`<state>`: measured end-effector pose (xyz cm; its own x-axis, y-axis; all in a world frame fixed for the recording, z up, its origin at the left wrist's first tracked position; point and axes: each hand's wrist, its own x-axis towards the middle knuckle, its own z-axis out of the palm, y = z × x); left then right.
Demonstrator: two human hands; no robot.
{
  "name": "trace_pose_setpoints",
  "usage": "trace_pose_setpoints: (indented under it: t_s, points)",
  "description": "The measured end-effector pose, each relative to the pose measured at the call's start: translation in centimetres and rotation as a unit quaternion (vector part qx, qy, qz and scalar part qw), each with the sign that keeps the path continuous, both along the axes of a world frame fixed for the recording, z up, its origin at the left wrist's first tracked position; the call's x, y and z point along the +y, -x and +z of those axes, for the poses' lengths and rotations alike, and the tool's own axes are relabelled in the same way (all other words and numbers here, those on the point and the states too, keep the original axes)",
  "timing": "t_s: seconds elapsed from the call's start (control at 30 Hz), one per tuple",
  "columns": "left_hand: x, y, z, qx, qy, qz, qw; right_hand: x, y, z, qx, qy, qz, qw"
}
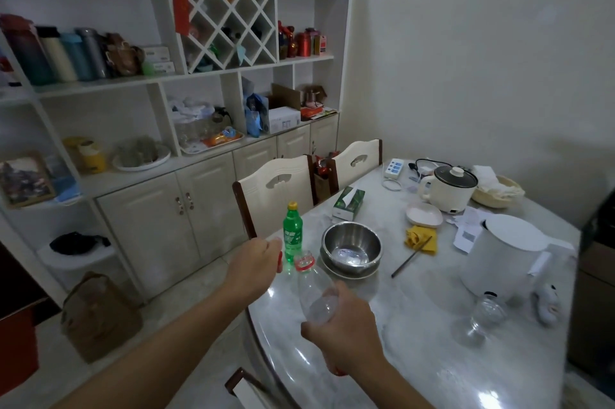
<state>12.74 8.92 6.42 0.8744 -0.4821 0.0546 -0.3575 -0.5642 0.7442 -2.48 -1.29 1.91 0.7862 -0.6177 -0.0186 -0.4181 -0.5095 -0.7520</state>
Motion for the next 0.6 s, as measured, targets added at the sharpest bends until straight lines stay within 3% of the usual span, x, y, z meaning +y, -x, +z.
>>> trace_pose_setpoints:
  t_s: [0.13, 0.2, 0.37, 0.6]
  points:
    - [-1.6, 0.9, -3.3, 0.226, 0.089, 0.056, 0.969, -1.5, 1.1, -0.8, 0.002, -0.032, -0.018, 0.999]
    - [-2.2, 1.5, -5.4, 0.284, 0.123, 0.037, 0.95, -2.4, 2.0, -1.3, 0.019, -0.039, -0.027, 0.999]
    - [-3.0, 3.8, -10.8, 0.302, 0.105, 0.008, 0.948, -4.4, 4.0, -2.9, 0.052, -0.035, -0.059, 0.996]
    - [-4.8, 8.5, -19.5, 0.231, -0.067, -0.007, 0.97, -6.8, 6.4, -4.8, 0.063, -0.074, -0.065, 0.993]
